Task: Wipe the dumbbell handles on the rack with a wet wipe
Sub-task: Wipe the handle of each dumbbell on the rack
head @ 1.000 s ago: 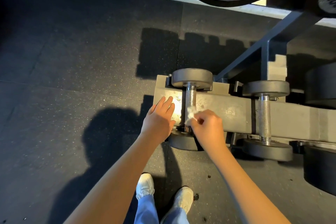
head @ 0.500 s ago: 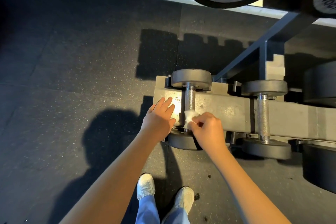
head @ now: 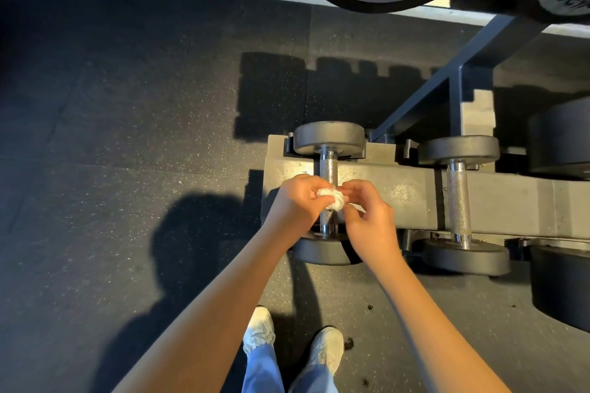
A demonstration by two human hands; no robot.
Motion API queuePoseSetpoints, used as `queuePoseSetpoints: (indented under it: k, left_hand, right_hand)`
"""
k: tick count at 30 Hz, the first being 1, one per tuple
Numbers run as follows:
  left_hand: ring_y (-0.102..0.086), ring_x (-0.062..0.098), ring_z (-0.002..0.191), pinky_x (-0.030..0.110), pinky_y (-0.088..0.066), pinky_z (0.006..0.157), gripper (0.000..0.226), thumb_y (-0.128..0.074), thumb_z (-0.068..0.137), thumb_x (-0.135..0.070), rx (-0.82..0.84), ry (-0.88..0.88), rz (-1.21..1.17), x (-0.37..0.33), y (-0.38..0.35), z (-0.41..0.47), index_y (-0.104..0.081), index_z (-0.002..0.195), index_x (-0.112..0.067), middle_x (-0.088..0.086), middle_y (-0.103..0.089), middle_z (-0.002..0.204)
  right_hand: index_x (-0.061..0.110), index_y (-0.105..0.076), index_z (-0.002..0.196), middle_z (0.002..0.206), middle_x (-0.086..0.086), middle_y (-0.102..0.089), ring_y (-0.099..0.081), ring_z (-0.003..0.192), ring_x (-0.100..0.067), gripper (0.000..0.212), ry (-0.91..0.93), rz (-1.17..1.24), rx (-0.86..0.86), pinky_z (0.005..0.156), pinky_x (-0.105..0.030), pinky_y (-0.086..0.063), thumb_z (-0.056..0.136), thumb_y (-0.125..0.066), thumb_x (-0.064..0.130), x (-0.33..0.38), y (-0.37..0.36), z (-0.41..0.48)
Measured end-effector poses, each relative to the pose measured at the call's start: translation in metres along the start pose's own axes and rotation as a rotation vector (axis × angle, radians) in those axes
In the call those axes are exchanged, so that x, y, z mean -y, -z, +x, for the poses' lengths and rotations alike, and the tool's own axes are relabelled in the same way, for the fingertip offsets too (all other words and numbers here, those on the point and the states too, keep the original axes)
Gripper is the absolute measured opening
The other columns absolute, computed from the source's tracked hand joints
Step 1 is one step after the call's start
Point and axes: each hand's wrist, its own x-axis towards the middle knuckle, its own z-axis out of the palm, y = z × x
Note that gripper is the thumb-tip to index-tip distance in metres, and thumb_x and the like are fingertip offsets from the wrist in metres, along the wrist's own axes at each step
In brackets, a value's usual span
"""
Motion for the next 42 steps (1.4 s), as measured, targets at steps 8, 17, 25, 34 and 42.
queuePoseSetpoints:
  k: [8,17,25,34,42]
  left_hand:
    - [-0.059,0.009,0.080,0.025,-0.051,0.072,0.015,-0.053,0.094,-0.017,-0.337,-0.077,0.061,0.005,0.004,0.013,-0.067,0.091,-0.013,0.001,-0.063,0.089]
    - [-0.052,0.009,0.091,0.013,-0.037,0.072,0.023,-0.055,0.095,-0.026,-0.231,-0.122,0.158,0.001,-0.012,0.005,-0.062,0.109,-0.010,-0.004,-0.053,0.103]
    - [-0.057,0.013,0.082,0.026,-0.049,0.073,0.013,-0.053,0.095,-0.018,-0.381,-0.089,0.102,0.000,-0.008,0.022,-0.063,0.098,-0.010,0.004,-0.062,0.093]
    - [-0.060,0.018,0.092,0.037,-0.051,0.084,0.024,-0.052,0.096,-0.024,-0.293,0.064,0.031,0.002,-0.028,-0.006,-0.062,0.114,-0.011,0.005,-0.064,0.102]
    - [-0.060,0.012,0.088,0.030,-0.050,0.082,0.014,-0.054,0.094,-0.020,-0.382,0.029,-0.014,-0.004,-0.016,0.021,-0.067,0.098,-0.015,-0.006,-0.063,0.092]
  right_hand:
    - [0.008,-0.056,0.125,0.113,0.008,-0.052,-0.047,0.104,0.001,0.032,0.054,-0.126,-0.061,0.090,-0.005,-0.033,0.093,-0.054,0.007,-0.016,-0.013,-0.011]
    - [0.009,-0.058,0.124,0.111,0.004,-0.057,-0.051,0.105,-0.009,0.028,-0.012,-0.092,-0.080,0.090,-0.023,-0.039,0.099,-0.045,0.015,-0.021,-0.021,-0.015]
    - [0.008,-0.056,0.127,0.119,0.000,-0.058,-0.051,0.114,-0.016,0.031,-0.090,-0.086,-0.112,0.098,-0.030,-0.040,0.100,-0.043,0.016,-0.023,-0.024,-0.018]
    - [0.011,-0.059,0.123,0.116,0.001,-0.061,-0.048,0.104,-0.006,0.044,-0.090,-0.113,-0.123,0.094,-0.027,-0.039,0.093,-0.035,0.032,-0.026,-0.027,-0.026]
    - [0.011,-0.062,0.119,0.113,0.000,-0.063,-0.051,0.103,-0.007,0.045,-0.071,-0.115,-0.137,0.092,-0.028,-0.042,0.092,-0.035,0.034,-0.026,-0.029,-0.026]
